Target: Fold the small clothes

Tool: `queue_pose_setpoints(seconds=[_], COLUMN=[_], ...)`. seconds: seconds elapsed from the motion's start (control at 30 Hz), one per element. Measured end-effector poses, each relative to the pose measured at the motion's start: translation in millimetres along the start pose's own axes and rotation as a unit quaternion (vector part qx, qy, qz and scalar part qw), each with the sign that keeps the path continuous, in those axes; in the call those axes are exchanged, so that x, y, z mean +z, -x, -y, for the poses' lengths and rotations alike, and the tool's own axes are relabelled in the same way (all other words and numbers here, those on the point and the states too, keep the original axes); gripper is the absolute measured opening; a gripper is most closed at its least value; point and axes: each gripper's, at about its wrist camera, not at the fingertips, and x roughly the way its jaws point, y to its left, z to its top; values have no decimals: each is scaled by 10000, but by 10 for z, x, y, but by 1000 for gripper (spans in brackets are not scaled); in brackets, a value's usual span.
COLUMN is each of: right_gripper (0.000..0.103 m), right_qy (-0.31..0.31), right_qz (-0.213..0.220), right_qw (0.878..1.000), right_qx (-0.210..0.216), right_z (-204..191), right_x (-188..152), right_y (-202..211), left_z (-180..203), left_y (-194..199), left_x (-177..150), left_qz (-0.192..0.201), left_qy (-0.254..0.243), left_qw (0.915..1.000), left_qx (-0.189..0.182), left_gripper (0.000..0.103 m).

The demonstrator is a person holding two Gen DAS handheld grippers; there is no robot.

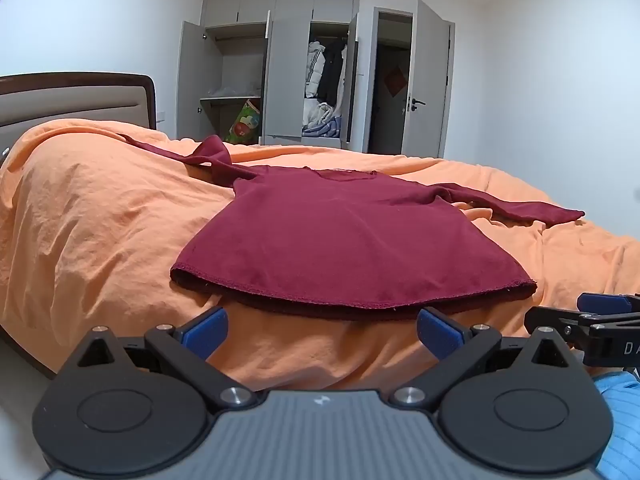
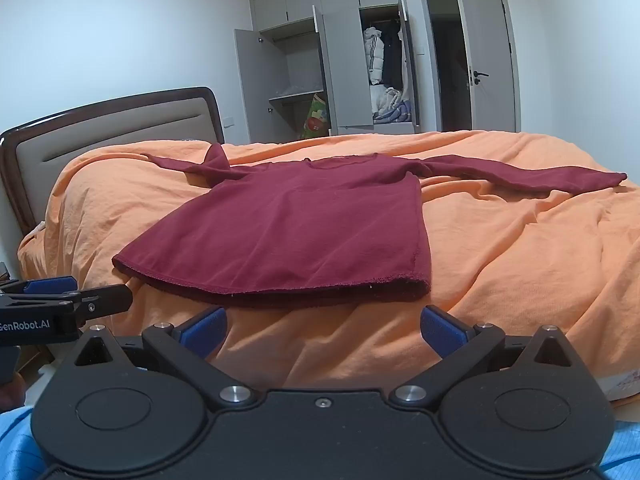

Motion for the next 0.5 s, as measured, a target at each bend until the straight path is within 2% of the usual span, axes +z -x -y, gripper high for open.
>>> queue_pose_setpoints(seconds=[0.5], right_gripper=[103], right_qy=[-3], right_qz=[-16], right_qw=[10000], right_qx=[0], right_z=[3], right_x=[0], right_y=[-6], left_z=[10], left_y=[-8], left_x=[28], left_qz=[-18], left_qy=[4], left_qw=[10000], left_qx=[6], left_gripper=[103])
